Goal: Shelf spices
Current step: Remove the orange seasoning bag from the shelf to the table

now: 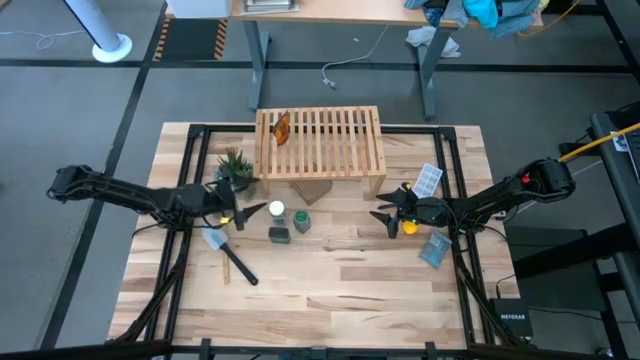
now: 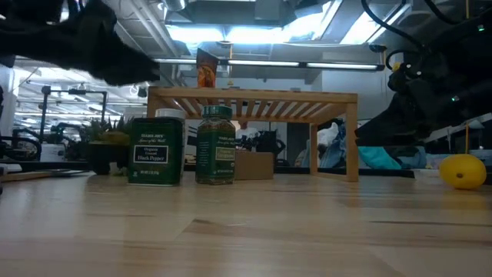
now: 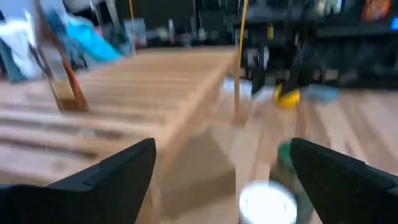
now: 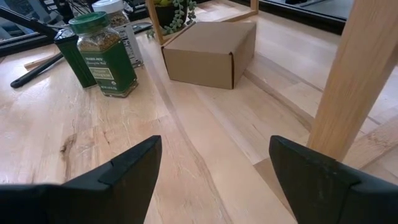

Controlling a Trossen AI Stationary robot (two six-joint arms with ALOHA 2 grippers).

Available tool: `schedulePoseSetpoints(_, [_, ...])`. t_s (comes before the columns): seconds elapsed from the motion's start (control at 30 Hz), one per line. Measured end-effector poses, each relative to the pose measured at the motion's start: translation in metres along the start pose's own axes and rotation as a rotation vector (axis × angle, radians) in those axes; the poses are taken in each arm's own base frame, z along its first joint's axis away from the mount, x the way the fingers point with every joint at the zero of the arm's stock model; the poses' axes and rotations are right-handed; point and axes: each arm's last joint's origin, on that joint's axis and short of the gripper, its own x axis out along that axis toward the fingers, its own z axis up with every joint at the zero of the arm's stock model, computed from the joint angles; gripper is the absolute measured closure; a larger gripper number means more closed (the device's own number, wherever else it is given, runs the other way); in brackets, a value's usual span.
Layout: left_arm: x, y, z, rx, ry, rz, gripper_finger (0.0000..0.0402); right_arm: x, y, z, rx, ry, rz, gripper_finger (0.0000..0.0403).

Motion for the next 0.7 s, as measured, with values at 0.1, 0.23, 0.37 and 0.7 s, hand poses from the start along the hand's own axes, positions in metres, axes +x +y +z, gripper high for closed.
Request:
schedulePoseSetpoints(0.1, [0.0, 0.001, 0.01, 0.021, -0.094, 0.015, 0.004, 0.0, 0.0, 0.0, 0.0, 0.0, 0.0, 0.01])
schedulePoseSetpoints(0.23, [-0.002, 0.002, 0.019, 0.085, -0.176, 0.03, 0.004, 0.0, 0.0, 0.0, -0.001, 0.002, 0.0, 0.01])
schedulePoseSetpoints(0.37, [-0.002, 0.002, 0.02, 0.092, -0.19, 0.022, 0.004, 0.0, 0.0, 0.0, 0.0, 0.002, 0.0, 0.01])
schedulePoseSetpoints(0.7, [0.013, 0.026, 0.052, 0.11, -0.204, 0.278, 0.004, 0.0, 0.0, 0.0, -0.001, 0.002, -0.001, 0.01])
